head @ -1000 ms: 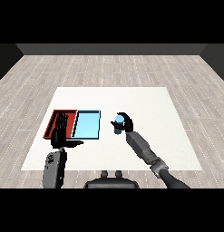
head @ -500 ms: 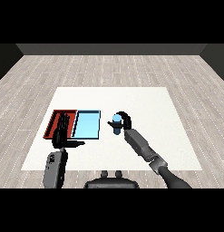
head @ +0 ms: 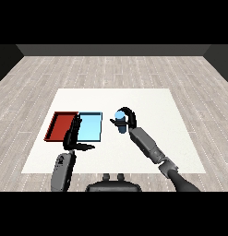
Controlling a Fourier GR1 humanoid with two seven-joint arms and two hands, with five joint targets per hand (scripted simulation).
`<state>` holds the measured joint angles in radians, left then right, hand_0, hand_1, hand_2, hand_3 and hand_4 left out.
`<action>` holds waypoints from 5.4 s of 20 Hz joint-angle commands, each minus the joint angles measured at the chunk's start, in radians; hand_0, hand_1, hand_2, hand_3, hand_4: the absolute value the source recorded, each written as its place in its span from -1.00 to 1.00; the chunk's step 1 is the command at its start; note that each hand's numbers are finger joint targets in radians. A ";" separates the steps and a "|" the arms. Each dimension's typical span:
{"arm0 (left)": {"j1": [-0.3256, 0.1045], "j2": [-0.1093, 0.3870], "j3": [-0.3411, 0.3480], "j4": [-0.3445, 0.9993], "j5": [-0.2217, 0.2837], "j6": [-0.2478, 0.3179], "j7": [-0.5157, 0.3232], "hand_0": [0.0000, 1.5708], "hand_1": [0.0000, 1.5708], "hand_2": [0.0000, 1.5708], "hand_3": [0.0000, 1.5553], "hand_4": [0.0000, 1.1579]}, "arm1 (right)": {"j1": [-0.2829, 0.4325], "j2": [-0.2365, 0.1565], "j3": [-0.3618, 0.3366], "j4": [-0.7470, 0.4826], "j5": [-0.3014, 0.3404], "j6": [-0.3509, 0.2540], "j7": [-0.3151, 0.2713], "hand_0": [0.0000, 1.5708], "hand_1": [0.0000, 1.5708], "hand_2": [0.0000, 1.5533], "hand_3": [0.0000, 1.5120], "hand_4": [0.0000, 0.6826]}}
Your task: Pick the blue can and put it in the blue box
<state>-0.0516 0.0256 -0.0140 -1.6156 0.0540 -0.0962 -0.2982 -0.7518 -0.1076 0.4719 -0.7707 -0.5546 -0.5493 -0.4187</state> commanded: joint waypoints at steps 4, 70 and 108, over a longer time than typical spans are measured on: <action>-0.022 -0.025 -0.084 0.110 -0.048 0.017 -0.026 -1.00 -1.00 -1.00 -1.00 -1.00 | -0.009 -0.050 0.009 -0.159 0.115 -0.033 0.093 0.81 0.81 0.86 0.86 0.82; -0.360 -0.026 -0.456 0.479 0.345 0.325 -0.036 -1.00 -1.00 -1.00 -1.00 -1.00 | 0.285 0.108 -0.024 -0.667 0.462 0.073 0.363 0.84 0.84 0.87 0.84 0.76; -0.505 -0.025 -0.610 0.777 0.689 0.498 -0.398 1.00 1.00 1.00 0.96 0.96 | 0.337 0.105 -0.069 -0.702 0.376 0.178 0.310 -1.00 -1.00 -1.00 -1.00 -1.00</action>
<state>-0.5443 0.0033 -0.6152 -0.8669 0.7133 0.3906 -0.6702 -0.4159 -0.0066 0.4602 -1.4542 -0.1869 -0.3985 -0.1196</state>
